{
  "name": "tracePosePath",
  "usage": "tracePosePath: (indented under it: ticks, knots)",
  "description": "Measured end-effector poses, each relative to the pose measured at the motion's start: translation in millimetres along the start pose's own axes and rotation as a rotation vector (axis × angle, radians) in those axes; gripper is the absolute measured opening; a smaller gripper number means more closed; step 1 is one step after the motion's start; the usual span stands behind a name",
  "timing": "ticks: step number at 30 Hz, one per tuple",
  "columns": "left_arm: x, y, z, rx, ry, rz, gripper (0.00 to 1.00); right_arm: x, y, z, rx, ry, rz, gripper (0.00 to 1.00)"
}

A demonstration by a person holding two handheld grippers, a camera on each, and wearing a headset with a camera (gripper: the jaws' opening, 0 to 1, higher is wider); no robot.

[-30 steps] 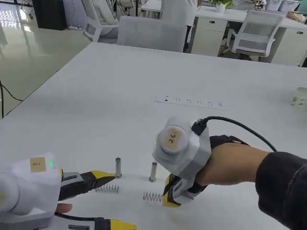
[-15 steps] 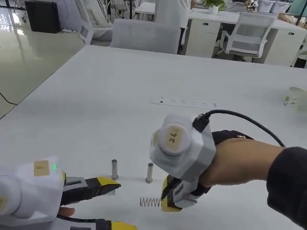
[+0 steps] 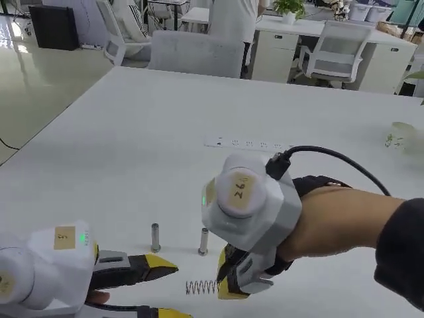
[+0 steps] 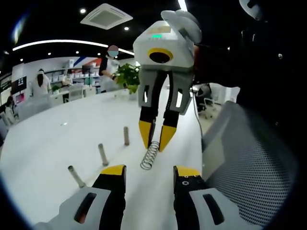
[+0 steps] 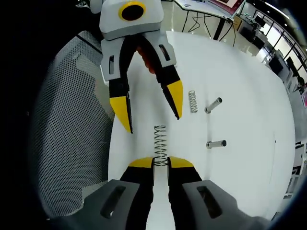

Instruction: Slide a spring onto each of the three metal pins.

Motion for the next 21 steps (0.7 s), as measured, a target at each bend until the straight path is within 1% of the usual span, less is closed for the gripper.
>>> tracePosePath:
  ticks: [5, 17, 21]
  knots:
    - [2.1, -2.0, 0.5, 0.0, 0.012, 0.021, 0.26, -3.0, -4.2, -4.0, 0.006, 0.001, -0.019, 0.07]
    - [6.1, -7.2, 2.4, 0.007, 0.032, 0.062, 0.17, -8.0, -7.7, -8.4, 0.004, 0.004, -0.057, 0.07]
    - [6.4, -8.3, 2.4, 0.014, 0.035, 0.065, 0.14, -8.4, -8.7, -8.8, 0.004, 0.003, -0.067, 0.07]
Point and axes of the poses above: the centre of the closed fingertips' face, and the gripper's own axes: z roughly forward along the fingers, x roughly to its right, y roughly out of its underside, the point moved 10 cm from there along -z, roughly backward along the fingers, and after that the axes turned 14 degrees about -x, right-handed, at the moved point
